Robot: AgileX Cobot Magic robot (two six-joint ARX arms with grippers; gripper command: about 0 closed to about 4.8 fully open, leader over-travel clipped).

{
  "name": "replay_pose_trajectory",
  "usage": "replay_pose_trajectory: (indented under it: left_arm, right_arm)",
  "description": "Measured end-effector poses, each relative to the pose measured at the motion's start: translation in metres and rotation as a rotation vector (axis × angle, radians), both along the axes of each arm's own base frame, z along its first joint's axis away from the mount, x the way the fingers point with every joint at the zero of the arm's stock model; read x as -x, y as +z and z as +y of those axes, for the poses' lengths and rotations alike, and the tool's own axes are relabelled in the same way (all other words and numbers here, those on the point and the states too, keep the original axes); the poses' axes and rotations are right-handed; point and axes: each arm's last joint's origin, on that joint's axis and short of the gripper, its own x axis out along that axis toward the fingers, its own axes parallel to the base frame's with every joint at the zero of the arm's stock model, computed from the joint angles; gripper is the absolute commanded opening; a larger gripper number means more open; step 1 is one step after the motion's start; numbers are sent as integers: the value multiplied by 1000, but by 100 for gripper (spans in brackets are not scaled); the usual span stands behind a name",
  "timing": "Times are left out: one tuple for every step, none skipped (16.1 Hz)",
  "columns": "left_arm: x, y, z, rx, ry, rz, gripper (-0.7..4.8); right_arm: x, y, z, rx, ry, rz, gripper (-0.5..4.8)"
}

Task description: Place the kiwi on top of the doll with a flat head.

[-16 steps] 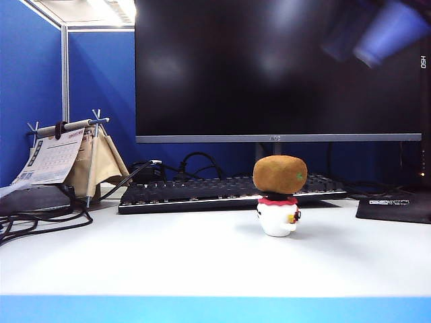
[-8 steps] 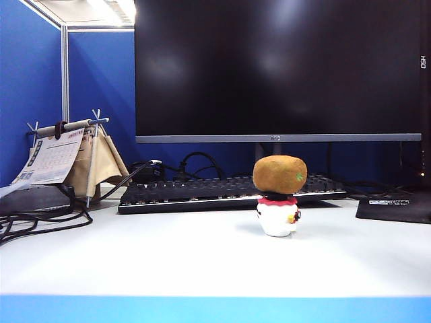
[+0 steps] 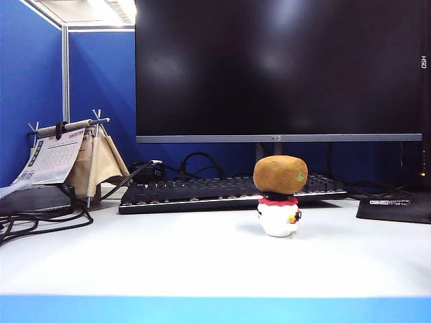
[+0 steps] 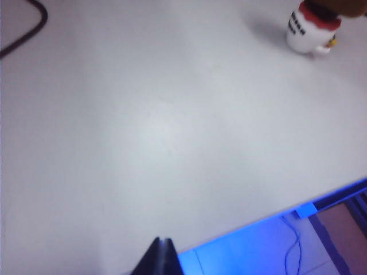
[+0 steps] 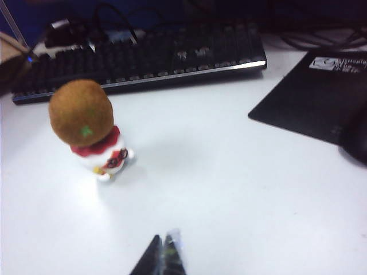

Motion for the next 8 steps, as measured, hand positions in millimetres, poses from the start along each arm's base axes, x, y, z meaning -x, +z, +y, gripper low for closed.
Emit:
replay_pose_trajectory:
  left_arm:
    - [0, 0, 0, -3, 0, 4, -6]
    - [0, -1, 0, -5, 0, 6, -6]
    - [0, -1, 0, -7, 1, 7, -6]
    - [0, -1, 0, -7, 1, 7, -5]
    - [0, -1, 0, -6, 1, 7, -6]
    - [0, -1, 0, 11, 11, 18, -6]
    - [0, -1, 0, 30, 23, 31, -5]
    - [0, -1, 0, 49, 33, 43, -5]
  right_arm:
    - [0, 0, 0, 0, 0, -1, -1]
    - [0, 0, 0, -1, 0, -1, -1]
    - [0, 0, 0, 0, 0, 0, -1]
    - [0, 0, 0, 0, 0, 0, -1]
    - [0, 0, 0, 0, 1, 0, -1]
    - [0, 0, 0, -2, 9, 0, -1]
    - [0, 0, 0, -3, 16, 1, -1]
    - [0, 0, 1, -4, 19, 1, -1]
